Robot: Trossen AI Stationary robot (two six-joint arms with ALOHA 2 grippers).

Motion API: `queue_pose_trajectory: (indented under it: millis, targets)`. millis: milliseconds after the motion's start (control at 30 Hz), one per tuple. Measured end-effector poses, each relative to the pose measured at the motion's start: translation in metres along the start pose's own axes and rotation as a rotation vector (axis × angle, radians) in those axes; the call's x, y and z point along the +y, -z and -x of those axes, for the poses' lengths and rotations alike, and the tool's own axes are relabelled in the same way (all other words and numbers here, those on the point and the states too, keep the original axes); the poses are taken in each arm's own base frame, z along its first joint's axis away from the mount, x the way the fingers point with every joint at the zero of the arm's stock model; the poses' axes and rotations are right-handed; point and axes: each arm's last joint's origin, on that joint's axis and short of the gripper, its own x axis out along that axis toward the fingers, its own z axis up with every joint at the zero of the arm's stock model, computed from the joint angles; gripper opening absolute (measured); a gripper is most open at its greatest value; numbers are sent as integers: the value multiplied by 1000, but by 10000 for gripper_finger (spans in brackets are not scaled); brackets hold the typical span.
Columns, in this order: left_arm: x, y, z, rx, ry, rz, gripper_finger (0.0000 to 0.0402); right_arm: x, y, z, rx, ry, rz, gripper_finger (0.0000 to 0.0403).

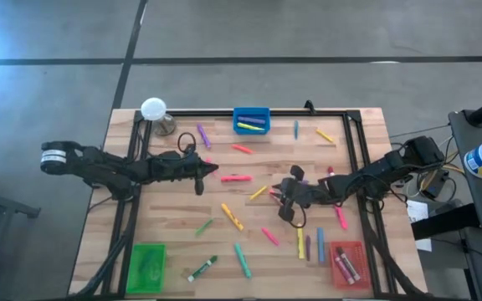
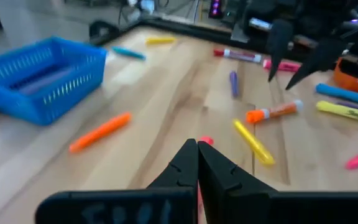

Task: Pick & Place Markers
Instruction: Put the left pink highlighter into the blue bin

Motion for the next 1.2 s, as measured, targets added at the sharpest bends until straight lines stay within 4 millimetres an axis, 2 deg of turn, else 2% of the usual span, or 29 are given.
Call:
queue_pose_trajectory:
  millis: [200,367,567,767,967,1200]
  targets:
    - [-3,-6,-10,134,-24,24,65,0,0,0,0,0,3,118]
    - [-7,-15,-29,216,-9,1,100,1,-2,0,-16,-4,-6,116]
    - [-9,-11,-58,389,-10,-73,105,1,-2,0,-25,-8,-11,118]
    - [-11,-4,-81,466,9,-102,105,1,-3,0,-27,-9,-15,118]
    - [-10,7,-89,540,-2,-122,105,1,-3,0,-28,-10,-15,116]
    - [-8,15,-88,592,-9,-131,98,2,-4,0,-40,-13,-18,118]
